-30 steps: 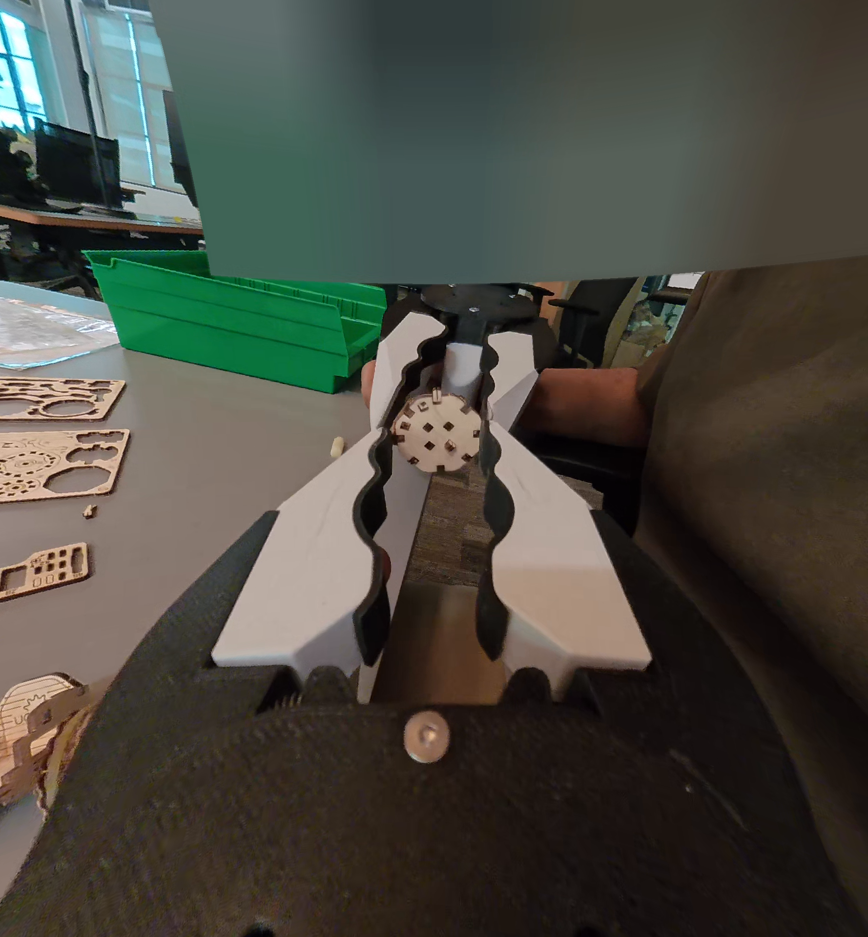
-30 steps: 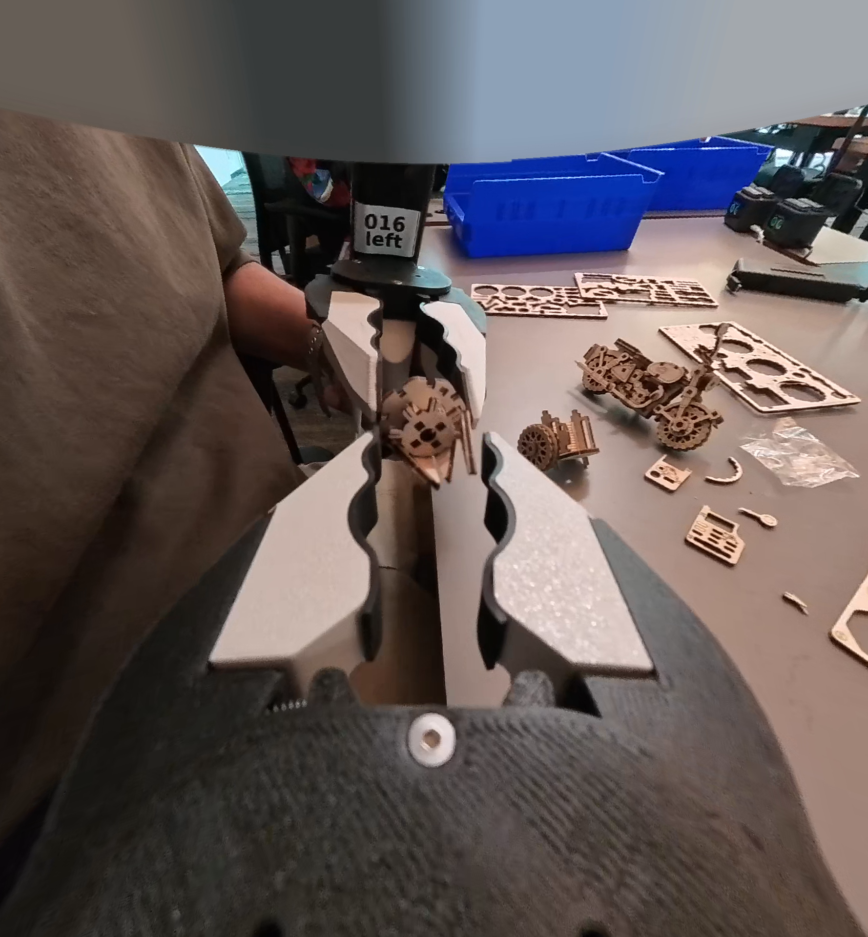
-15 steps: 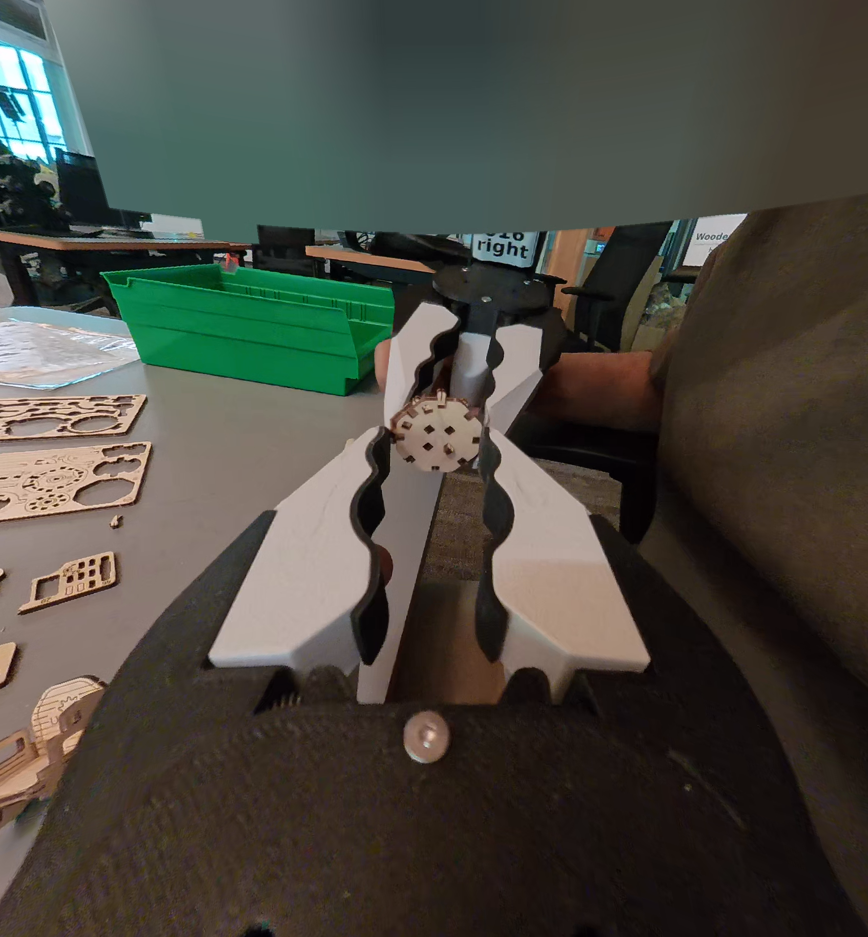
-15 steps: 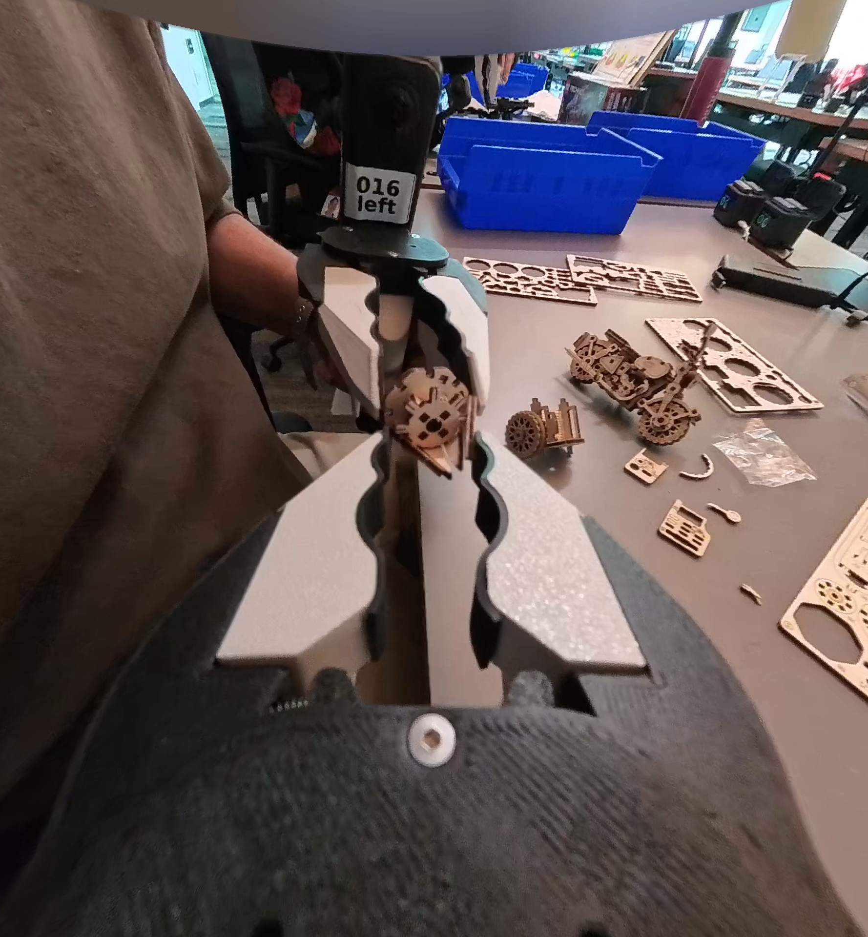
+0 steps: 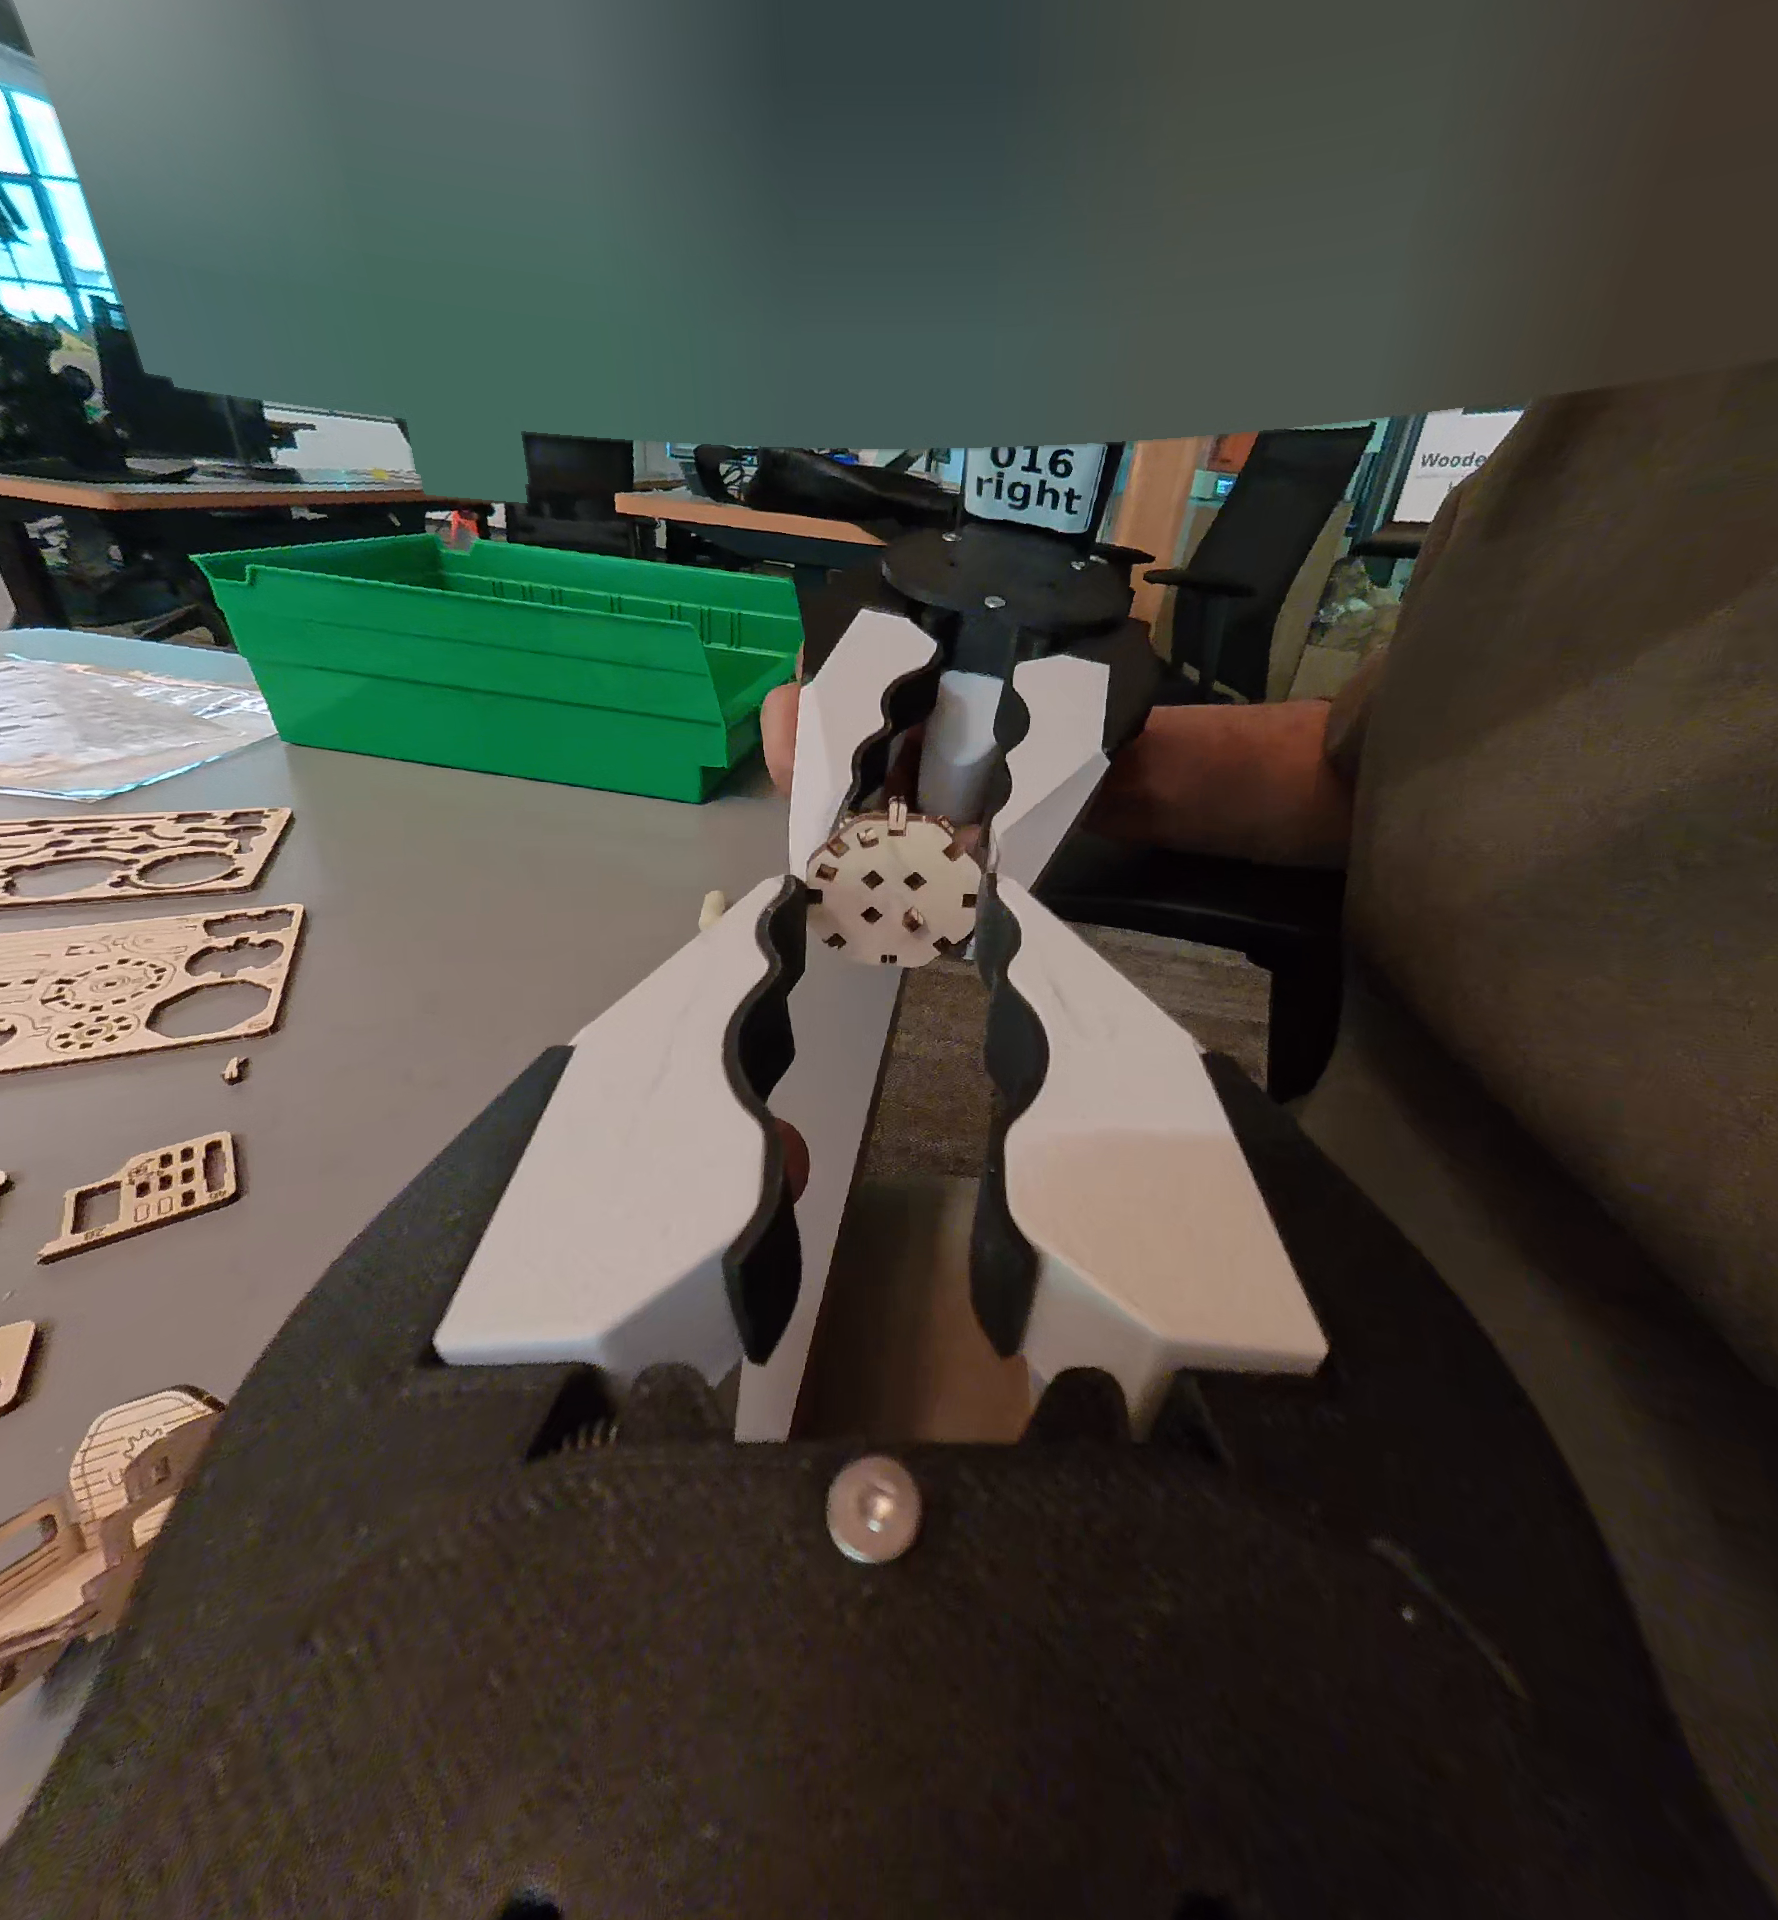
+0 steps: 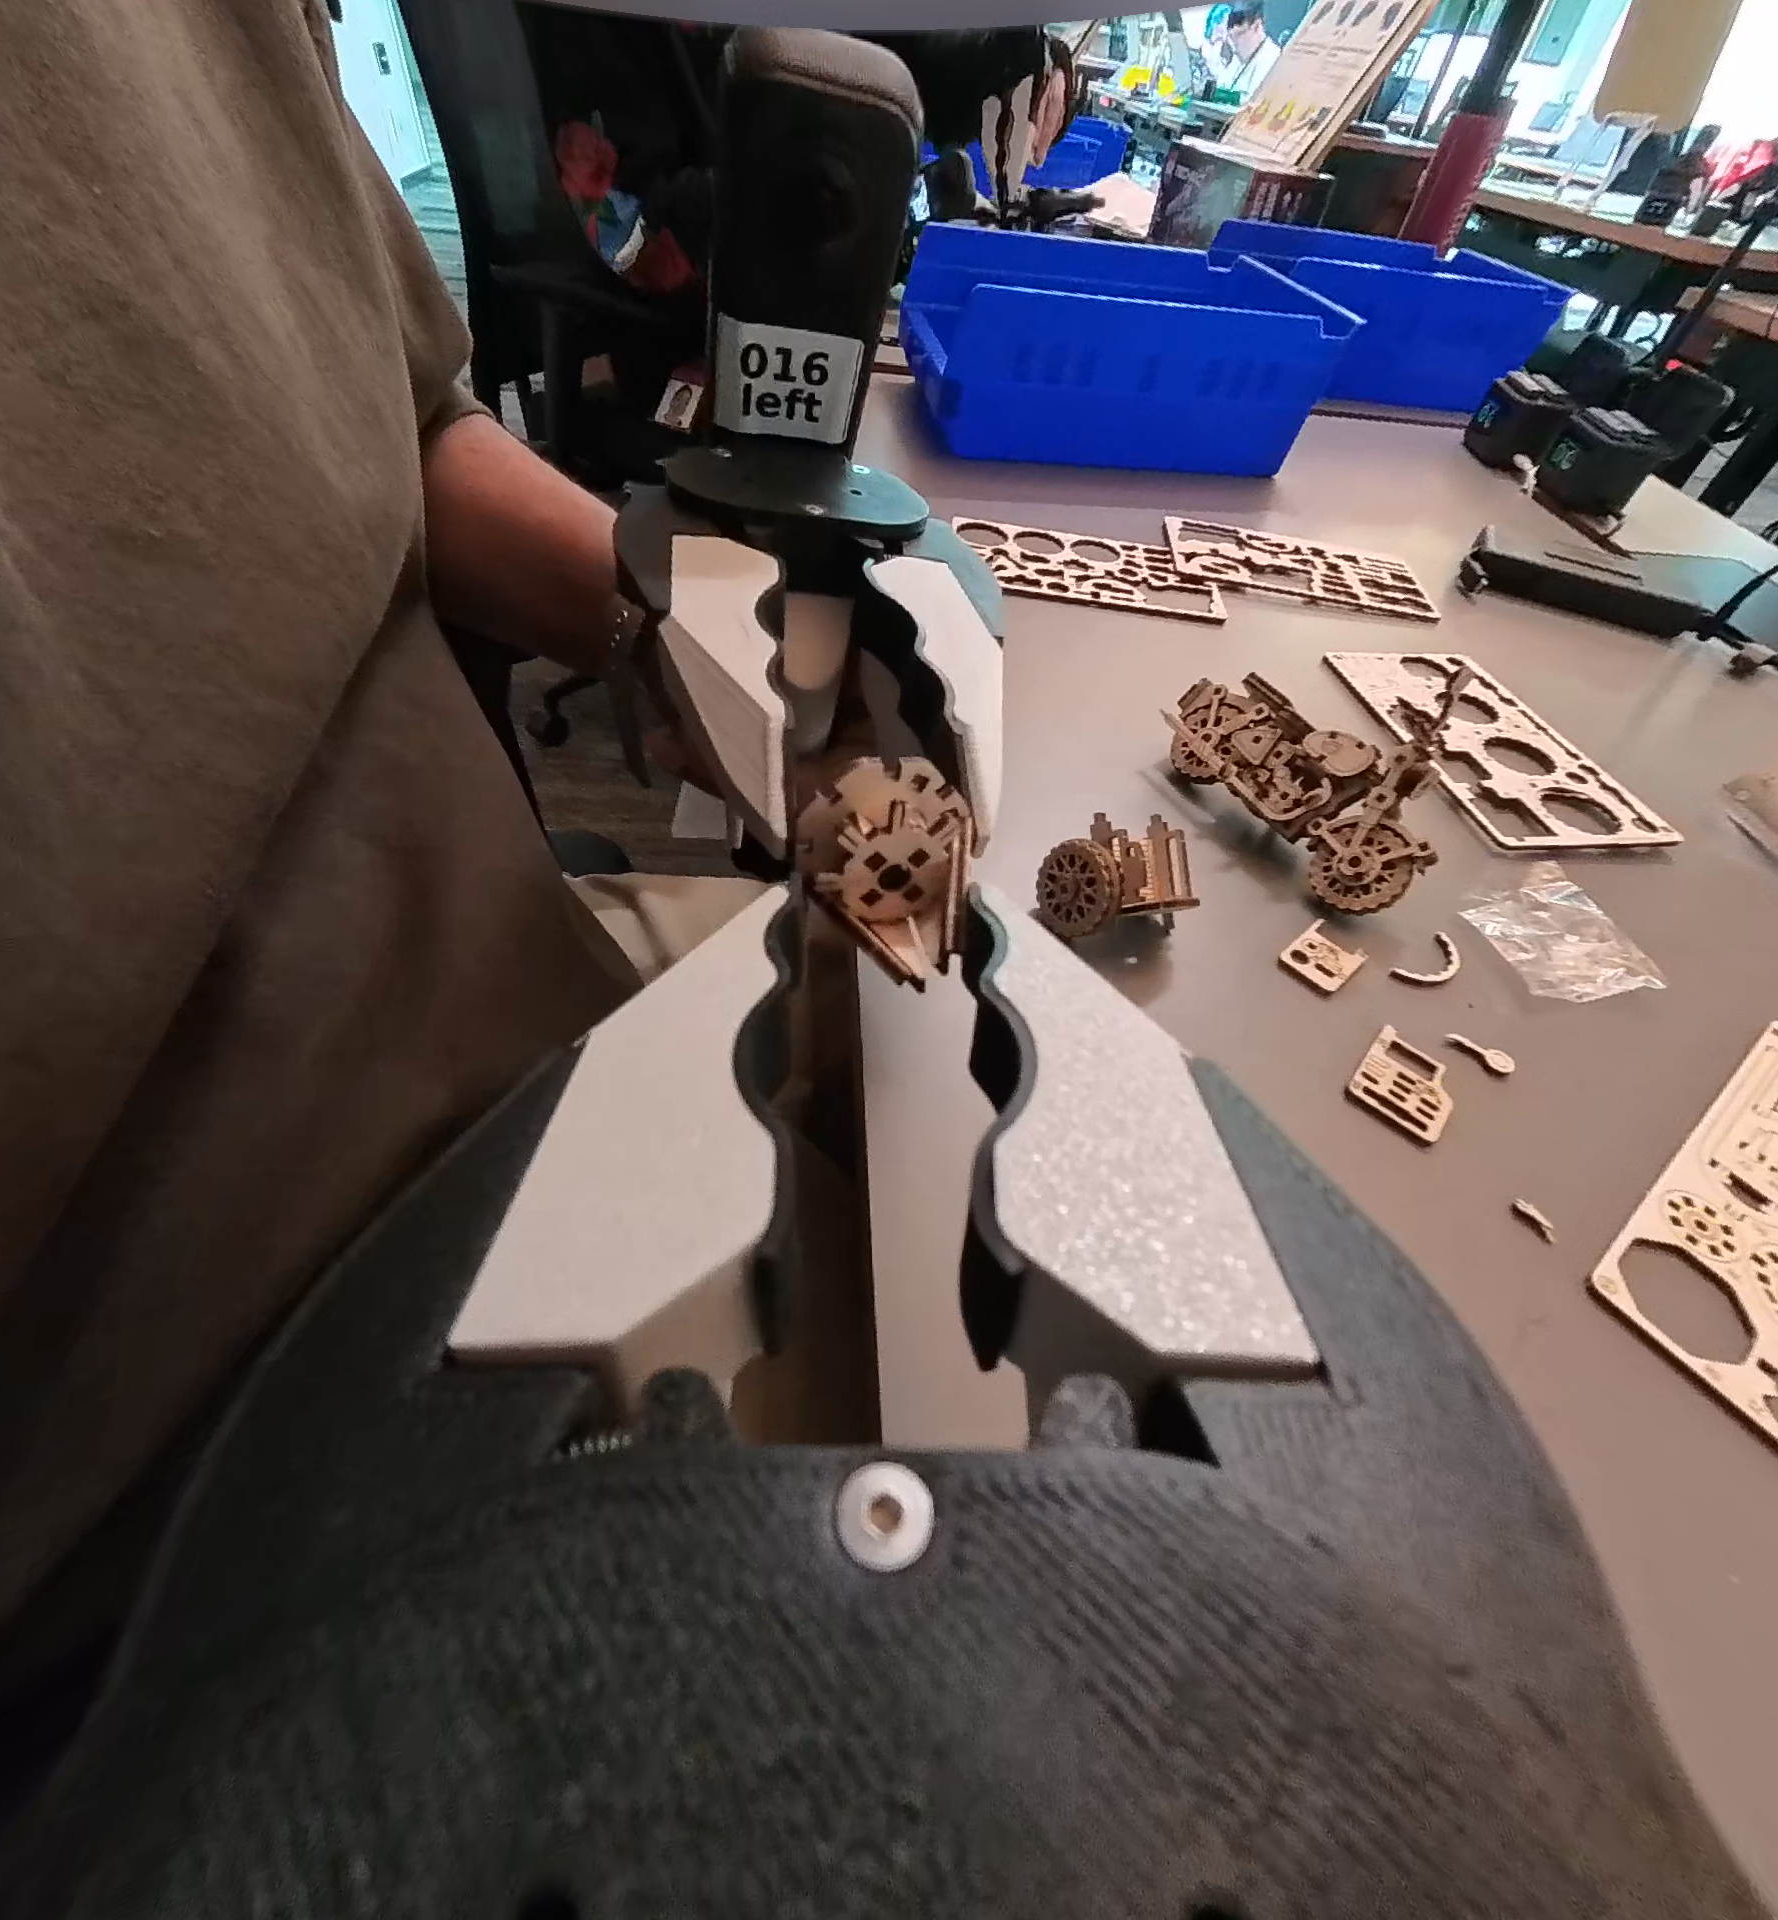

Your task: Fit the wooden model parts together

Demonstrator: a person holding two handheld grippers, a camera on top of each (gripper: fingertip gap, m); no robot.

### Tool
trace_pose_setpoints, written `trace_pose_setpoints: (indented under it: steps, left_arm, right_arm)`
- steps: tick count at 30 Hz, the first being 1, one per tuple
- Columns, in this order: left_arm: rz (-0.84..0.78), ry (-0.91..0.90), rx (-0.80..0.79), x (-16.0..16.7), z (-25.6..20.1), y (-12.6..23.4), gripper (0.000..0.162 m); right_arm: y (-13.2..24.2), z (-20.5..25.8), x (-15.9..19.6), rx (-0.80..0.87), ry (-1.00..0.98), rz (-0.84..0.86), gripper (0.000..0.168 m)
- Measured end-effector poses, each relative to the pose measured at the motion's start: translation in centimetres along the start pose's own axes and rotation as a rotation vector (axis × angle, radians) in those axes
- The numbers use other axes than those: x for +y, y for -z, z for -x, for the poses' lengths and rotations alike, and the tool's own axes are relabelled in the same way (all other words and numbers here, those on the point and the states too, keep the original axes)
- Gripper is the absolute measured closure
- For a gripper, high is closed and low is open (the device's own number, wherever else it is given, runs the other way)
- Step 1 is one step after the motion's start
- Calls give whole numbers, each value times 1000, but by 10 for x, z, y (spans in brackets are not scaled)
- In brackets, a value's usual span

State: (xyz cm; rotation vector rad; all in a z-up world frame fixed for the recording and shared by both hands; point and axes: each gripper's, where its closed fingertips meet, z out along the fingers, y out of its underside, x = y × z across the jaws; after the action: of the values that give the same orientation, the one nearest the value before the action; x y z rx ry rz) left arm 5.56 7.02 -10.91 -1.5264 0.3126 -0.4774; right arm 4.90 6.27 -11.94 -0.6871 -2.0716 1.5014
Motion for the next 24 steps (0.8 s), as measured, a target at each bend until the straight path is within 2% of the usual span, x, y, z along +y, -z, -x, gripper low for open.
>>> trace_pose_setpoints:
  steps: [12,24]
  left_arm:
    - [-12,-34,-21,-1,1,0,131]
    - [-18,-27,-19,-1,1,0,131]
  right_arm:
    - [2,-3,-3,29,28,-29,134]
    - [2,-5,-3,43,49,-27,139]
